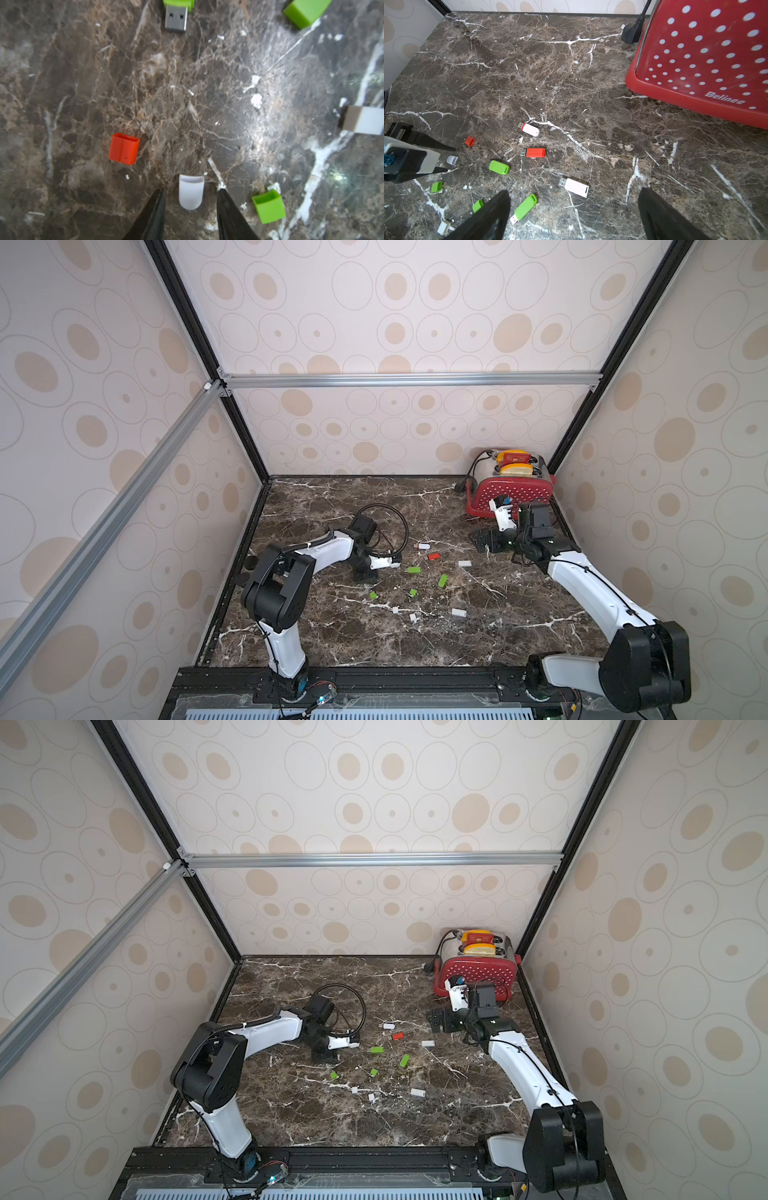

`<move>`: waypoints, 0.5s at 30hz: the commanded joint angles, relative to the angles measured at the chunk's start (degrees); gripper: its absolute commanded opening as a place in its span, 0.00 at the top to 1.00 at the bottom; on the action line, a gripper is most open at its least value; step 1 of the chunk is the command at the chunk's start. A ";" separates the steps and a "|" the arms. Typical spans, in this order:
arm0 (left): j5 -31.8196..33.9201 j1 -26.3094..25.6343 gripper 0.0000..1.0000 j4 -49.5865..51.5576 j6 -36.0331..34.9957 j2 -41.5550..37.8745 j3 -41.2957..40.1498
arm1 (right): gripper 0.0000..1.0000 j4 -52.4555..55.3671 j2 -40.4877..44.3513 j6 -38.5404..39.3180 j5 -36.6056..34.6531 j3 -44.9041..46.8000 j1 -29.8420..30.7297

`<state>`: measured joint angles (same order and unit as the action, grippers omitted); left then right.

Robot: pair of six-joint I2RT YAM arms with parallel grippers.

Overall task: Close the usb drive cover
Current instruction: Pick up the cover from the center of the board.

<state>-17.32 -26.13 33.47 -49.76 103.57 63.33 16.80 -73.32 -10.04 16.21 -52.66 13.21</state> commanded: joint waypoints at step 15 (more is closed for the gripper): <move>1.98 -1.36 0.70 2.39 -3.02 2.83 3.16 | 0.00 1.13 -0.86 0.29 0.29 -1.34 0.48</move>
<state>-15.99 -26.76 33.95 -50.96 105.12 64.88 16.84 -73.78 -10.07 16.23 -52.66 13.23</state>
